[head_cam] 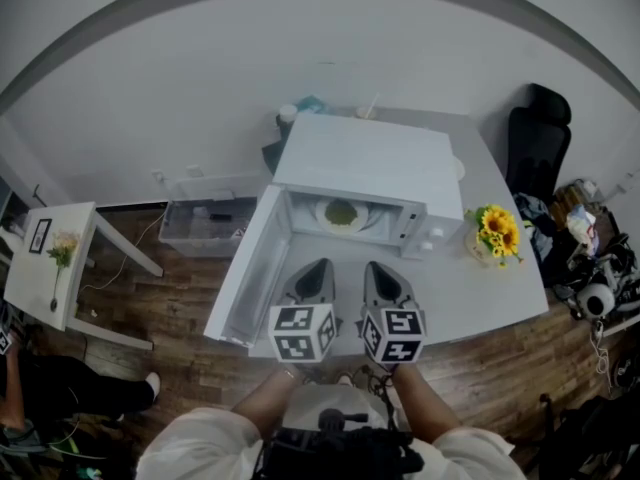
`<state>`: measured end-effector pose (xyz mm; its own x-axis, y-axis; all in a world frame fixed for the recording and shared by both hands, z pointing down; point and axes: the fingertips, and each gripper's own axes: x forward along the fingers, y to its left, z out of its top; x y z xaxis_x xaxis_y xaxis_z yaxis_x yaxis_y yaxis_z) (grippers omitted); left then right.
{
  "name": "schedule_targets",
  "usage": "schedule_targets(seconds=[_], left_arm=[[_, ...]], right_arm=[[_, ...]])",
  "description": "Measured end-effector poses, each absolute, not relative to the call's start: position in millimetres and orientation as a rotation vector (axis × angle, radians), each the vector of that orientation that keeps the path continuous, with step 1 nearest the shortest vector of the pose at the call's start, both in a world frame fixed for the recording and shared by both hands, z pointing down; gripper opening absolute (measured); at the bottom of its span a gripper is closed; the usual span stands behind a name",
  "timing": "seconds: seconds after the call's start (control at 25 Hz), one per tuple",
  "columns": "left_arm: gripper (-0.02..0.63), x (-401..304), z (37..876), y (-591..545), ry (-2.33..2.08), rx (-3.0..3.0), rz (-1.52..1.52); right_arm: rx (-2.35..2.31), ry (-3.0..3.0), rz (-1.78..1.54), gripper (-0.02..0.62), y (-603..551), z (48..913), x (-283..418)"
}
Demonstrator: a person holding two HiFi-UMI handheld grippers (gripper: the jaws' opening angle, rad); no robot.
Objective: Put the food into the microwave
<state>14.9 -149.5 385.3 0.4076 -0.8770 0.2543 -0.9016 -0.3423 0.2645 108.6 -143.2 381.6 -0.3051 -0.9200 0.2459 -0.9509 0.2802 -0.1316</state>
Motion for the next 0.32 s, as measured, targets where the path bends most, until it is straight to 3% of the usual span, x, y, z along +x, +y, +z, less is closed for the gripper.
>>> schedule_targets(seconds=[0.32], left_arm=[[0.009, 18.5, 387.0, -145.1, -1.546, 2.308, 0.107]], right_arm=[[1.784, -2.409, 0.387, 0.015, -139.8, 382.8, 115.7]])
